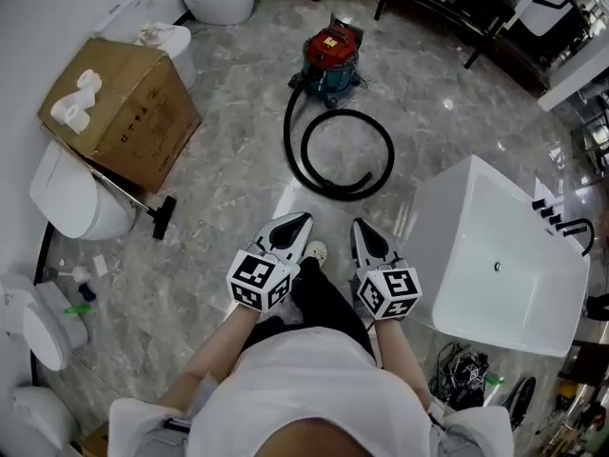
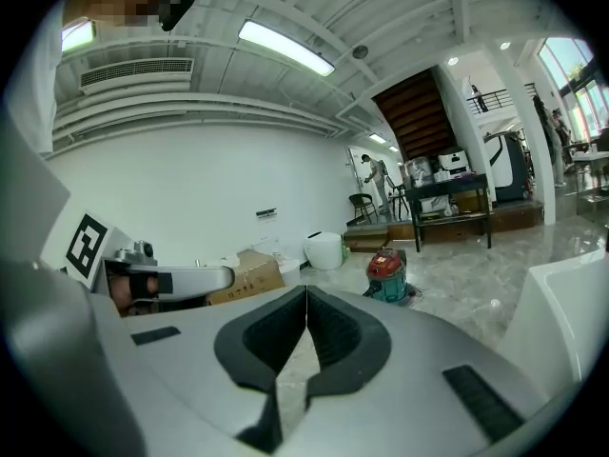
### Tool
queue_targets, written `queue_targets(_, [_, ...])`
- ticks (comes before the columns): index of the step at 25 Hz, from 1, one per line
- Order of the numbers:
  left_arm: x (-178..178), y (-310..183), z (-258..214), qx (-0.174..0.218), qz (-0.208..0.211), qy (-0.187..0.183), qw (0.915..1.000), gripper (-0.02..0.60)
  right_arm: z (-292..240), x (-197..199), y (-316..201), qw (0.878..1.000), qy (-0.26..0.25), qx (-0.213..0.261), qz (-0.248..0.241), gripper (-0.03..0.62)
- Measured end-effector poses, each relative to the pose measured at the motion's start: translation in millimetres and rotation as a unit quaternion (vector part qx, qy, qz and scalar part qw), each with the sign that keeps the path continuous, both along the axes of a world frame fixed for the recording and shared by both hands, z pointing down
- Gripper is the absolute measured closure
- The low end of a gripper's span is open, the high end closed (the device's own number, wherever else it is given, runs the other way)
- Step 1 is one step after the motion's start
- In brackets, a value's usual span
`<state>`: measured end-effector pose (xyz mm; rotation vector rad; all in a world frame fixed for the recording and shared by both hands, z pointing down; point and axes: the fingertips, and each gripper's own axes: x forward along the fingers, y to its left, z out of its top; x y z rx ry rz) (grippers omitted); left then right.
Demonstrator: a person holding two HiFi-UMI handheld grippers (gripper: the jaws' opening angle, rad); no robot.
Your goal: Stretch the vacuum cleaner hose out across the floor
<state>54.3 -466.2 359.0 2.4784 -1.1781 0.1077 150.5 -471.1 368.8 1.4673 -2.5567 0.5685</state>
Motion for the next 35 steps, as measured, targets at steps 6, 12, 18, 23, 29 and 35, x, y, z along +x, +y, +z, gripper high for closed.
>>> queue_targets(6, [16,-85,10,0.0,0.002,-0.004,1.0,0.572,9,13,-89,1.0,0.009,-0.004,-0.019,0.58])
queue_targets(12, [23,-148,22,-0.003,-0.002,-0.006,1.0,0.573,19,22,-154,0.999,0.018,-0.006,-0.035,0.58])
queue_targets(18, [27,-196,34,-0.015,0.032,-0.031,0.9989,0.573,25,27,-207,0.998,0.026,-0.011,-0.055,0.58])
queue_targets(23, [36,-243,55,-0.025,0.085,-0.044,0.9951,0.573,45,32,-246,0.997,0.016,-0.028,-0.068,0.58])
queue_targets(29, [51,-287,119,-0.049,0.132,-0.053,0.9887,0.573,104,44,-283,0.995,0.039,-0.035,-0.084,0.58])
queue_targets(35, [79,-314,216,-0.063,0.187,-0.045,0.9794,0.573,200,59,-315,0.995,0.043,-0.031,-0.088,0.58])
